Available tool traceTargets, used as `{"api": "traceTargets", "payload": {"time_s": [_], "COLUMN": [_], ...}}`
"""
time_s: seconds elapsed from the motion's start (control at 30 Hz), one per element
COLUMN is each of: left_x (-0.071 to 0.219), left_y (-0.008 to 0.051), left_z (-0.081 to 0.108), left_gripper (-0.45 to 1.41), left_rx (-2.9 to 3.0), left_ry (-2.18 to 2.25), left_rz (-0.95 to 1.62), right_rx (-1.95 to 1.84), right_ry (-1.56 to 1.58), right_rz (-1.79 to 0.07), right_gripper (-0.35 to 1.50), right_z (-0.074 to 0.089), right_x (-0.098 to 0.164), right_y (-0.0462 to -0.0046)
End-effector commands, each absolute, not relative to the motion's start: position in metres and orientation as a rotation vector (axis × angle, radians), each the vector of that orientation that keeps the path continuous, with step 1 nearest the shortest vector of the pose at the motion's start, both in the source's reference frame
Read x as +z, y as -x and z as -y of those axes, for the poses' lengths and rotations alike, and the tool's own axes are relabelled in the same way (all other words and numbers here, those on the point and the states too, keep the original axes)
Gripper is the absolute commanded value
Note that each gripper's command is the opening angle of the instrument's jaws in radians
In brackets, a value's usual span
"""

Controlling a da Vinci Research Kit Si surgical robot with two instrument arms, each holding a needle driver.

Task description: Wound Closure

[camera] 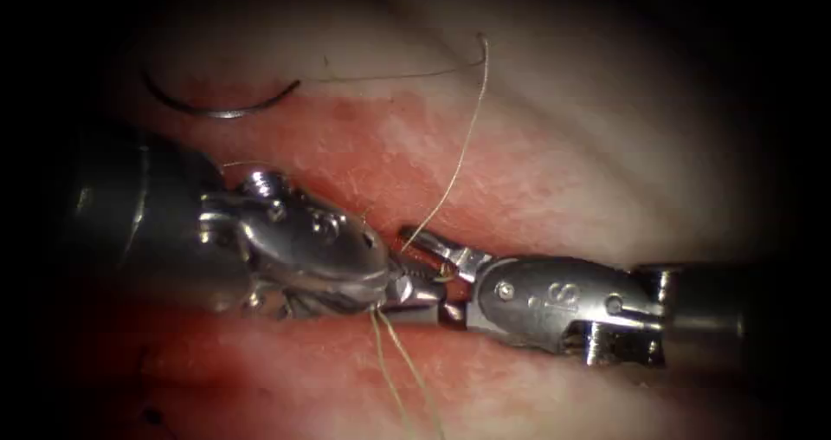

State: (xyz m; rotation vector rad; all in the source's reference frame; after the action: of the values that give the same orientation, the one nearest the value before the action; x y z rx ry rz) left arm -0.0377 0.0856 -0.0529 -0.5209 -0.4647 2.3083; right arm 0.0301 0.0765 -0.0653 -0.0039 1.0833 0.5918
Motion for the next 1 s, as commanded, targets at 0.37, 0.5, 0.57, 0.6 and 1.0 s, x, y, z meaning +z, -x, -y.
{"api": "traceTargets", "payload": {"time_s": [0.37,0.5,0.57,0.6,1.0], "left_x": [-0.0525,-0.0529,-0.0531,-0.0532,-0.0533], "left_y": [0.038,0.038,0.0378,0.0378,0.0377], "left_z": [-0.0851,-0.085,-0.085,-0.085,-0.0852], "left_gripper": [-0.35,-0.35,-0.35,-0.35,-0.35], "left_rx": [2.31,2.309,2.314,2.314,2.314], "left_ry": [0.522,0.521,0.524,0.524,0.525], "left_rz": [0.466,0.469,0.47,0.47,0.474], "right_rx": [0.584,0.577,0.576,0.575,0.561], "right_ry": [0.008,0.012,0.014,0.014,0.015], "right_rz": [-1.087,-1.088,-1.088,-1.088,-1.093], "right_gripper": [1.36,1.36,1.36,1.36,1.04], "right_z": [-0.0769,-0.0771,-0.0772,-0.0772,-0.0768], "right_x": [-0.0642,-0.0638,-0.0635,-0.0634,-0.0631], "right_y": [-0.0316,-0.0321,-0.0321,-0.0321,-0.0322]}}
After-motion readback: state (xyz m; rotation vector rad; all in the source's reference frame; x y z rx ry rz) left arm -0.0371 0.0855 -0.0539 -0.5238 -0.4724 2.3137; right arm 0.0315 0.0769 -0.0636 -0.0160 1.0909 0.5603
